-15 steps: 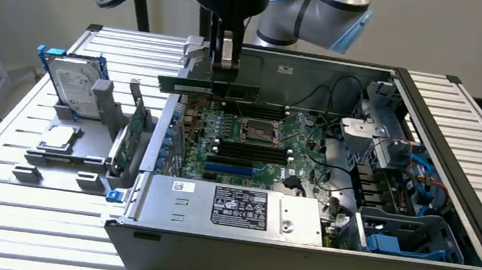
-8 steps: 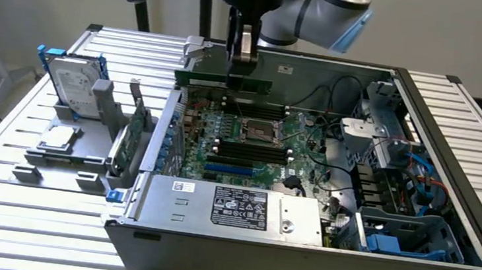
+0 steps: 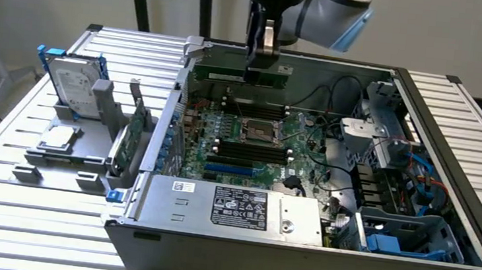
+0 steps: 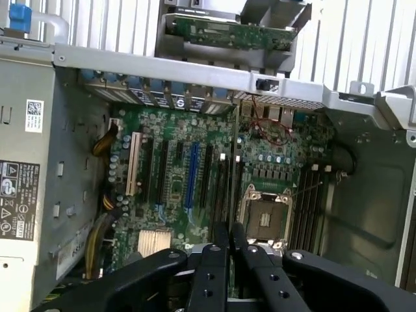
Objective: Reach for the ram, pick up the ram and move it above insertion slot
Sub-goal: 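Pick up the ram and move it above insertion slot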
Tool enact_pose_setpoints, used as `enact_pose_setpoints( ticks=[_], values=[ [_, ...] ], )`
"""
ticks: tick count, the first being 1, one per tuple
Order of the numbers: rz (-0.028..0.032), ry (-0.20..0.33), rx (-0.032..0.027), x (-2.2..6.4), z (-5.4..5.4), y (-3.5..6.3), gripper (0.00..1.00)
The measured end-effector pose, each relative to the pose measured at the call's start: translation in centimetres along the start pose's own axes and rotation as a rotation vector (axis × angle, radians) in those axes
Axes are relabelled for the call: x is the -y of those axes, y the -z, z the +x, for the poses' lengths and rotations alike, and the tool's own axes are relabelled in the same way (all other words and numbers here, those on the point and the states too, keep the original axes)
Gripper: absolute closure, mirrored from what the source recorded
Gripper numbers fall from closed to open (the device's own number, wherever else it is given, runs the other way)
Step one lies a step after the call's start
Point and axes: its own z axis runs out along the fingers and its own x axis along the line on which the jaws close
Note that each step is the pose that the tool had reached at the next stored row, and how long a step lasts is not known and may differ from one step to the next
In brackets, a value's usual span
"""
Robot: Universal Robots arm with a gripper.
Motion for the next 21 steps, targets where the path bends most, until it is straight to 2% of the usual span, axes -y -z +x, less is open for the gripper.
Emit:
enact_pose_setpoints(
  ticks=[5, 10, 17, 21],
  values=[
    [-0.0003, 0.0, -0.0021, 1.71, -1.5, -0.81, 0.86],
    [-0.0002, 0.0, -0.0021, 2.88, -2.3, -1.49, 0.86],
    [0.0018, -0.024, -0.0017, 3.87, -2.5, -2.37, 0.86],
    [0.0023, -0.026, -0.0013, 4.03, -3.1, -2.97, 0.86]
  ],
)
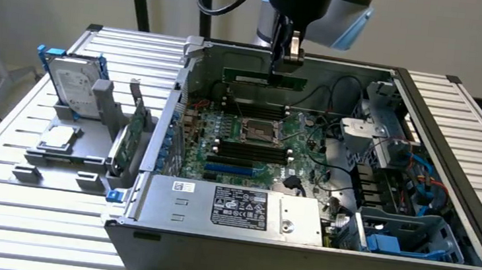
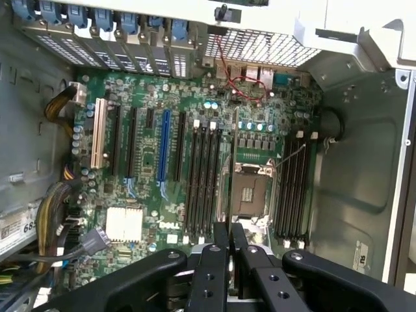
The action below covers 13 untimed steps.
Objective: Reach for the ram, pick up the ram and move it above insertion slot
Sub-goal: 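Pick up the ram and move it above insertion slot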
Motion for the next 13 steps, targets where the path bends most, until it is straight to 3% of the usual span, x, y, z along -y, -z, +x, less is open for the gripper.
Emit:
enact_pose_setpoints(
  ticks=[13],
  values=[
    [0.0068, -0.039, 0.0008, 0.31, -0.83, -0.29, 0.86]
  ],
)
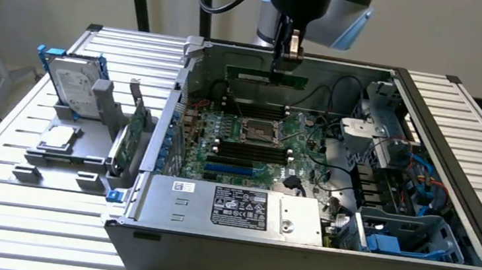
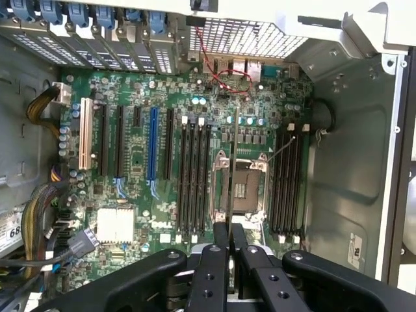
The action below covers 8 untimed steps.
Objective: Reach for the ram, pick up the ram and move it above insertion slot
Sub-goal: 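Pick up the ram and move it above insertion slot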
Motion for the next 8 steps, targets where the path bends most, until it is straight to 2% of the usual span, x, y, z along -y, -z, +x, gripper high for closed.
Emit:
enact_pose_setpoints(
  ticks=[3, 8],
  values=[
    [-0.0022, -0.001, -0.0011, 0.02, -0.02, 0.06, 0.86],
    [-0.0024, -0.001, -0.001, 0.1, -0.01, 0.07, 0.86]
  ],
)
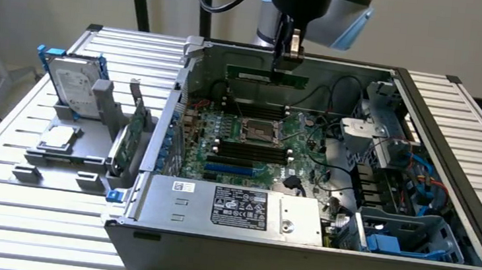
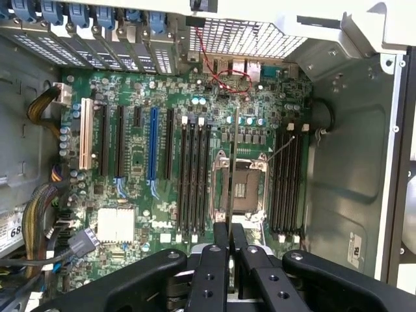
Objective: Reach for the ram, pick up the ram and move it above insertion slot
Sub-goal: 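Pick up the ram and move it above insertion slot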
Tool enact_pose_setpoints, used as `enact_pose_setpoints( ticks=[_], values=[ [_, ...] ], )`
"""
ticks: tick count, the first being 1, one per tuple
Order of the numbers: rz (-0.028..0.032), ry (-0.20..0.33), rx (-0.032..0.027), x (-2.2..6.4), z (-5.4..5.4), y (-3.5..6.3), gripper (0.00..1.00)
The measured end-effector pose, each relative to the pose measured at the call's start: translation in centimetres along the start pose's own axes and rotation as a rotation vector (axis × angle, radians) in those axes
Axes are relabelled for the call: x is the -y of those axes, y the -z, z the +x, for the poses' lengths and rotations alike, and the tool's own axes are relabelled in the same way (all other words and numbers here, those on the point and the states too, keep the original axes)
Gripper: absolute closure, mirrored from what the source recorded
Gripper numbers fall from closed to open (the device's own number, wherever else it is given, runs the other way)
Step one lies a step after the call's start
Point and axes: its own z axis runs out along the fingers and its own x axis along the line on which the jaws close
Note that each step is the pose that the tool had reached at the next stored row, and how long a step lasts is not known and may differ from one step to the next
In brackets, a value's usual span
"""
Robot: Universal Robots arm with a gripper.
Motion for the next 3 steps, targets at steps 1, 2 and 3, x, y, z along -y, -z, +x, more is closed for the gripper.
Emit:
enact_pose_setpoints(
  ticks=[1, 2, 3],
  values=[
    [0.0, 0.0, -0.0001, 0.02, 0.0, 0.0, 0.86],
    [0.0, 0.0, -0.0001, 0.04, 0.0, 0.0, 0.86],
    [0.0, 0.0, 0.0, 0.05, 0.0, 0.0, 0.86]
  ],
)
